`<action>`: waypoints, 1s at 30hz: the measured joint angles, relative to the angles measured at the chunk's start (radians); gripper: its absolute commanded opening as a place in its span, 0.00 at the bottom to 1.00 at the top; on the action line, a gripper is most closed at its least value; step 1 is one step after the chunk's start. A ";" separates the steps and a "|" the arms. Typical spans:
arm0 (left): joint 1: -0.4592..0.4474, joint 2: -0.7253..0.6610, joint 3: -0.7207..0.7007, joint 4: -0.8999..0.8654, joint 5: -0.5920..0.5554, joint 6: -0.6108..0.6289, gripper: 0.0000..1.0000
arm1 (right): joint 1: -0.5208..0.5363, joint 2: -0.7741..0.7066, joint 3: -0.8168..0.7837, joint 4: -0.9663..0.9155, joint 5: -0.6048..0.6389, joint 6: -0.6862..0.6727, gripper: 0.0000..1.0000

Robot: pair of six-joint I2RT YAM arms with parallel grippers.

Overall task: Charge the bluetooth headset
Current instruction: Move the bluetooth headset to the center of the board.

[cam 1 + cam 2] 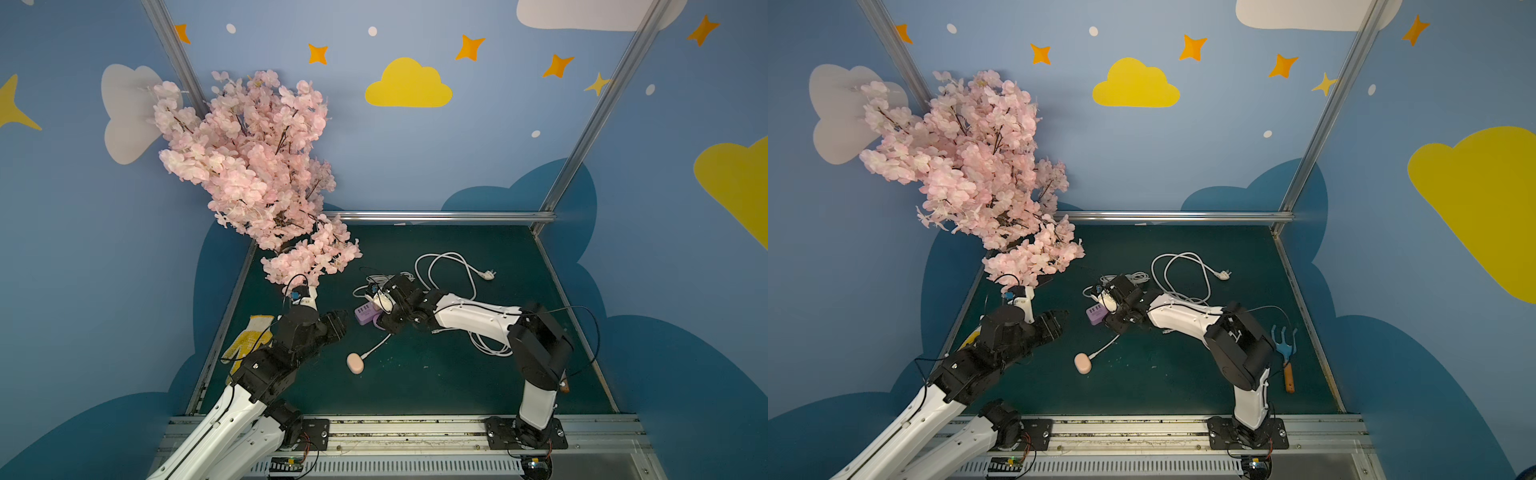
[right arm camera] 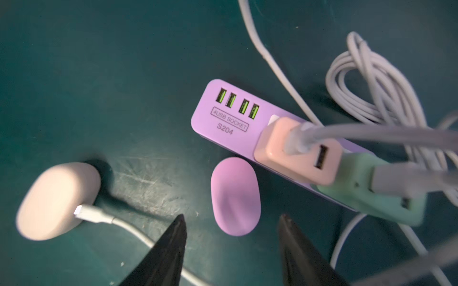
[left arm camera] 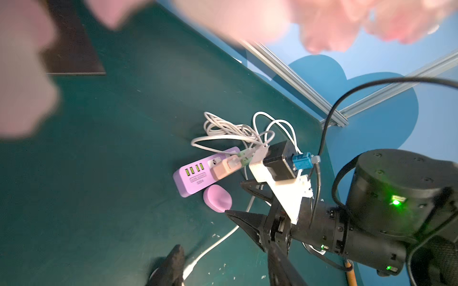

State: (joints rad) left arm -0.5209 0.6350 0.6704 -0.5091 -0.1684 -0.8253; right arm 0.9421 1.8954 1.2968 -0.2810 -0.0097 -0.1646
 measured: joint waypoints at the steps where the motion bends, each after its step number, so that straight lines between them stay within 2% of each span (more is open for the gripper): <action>1: 0.010 -0.011 -0.005 -0.010 0.004 -0.006 0.56 | 0.002 0.015 0.007 -0.005 0.008 -0.014 0.63; 6: 0.051 -0.049 -0.012 -0.049 0.026 -0.017 0.56 | 0.004 0.087 0.069 -0.031 0.050 -0.066 0.68; 14: 0.088 -0.049 -0.011 -0.078 0.058 -0.008 0.57 | 0.004 0.181 0.147 -0.068 0.085 -0.083 0.64; 17: 0.100 -0.040 -0.008 -0.082 0.068 0.004 0.57 | 0.004 0.194 0.159 -0.087 0.088 -0.077 0.58; 23: 0.116 -0.027 0.005 -0.087 0.084 0.023 0.57 | 0.004 0.194 0.166 -0.110 0.078 -0.057 0.35; 30: 0.124 -0.037 0.006 -0.089 0.095 0.033 0.57 | 0.015 0.183 0.166 -0.135 0.060 -0.032 0.22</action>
State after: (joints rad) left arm -0.3965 0.5983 0.6762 -0.5980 -0.0738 -0.7925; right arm 0.9573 2.0785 1.4631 -0.4156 0.0498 -0.1970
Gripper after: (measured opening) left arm 0.571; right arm 0.427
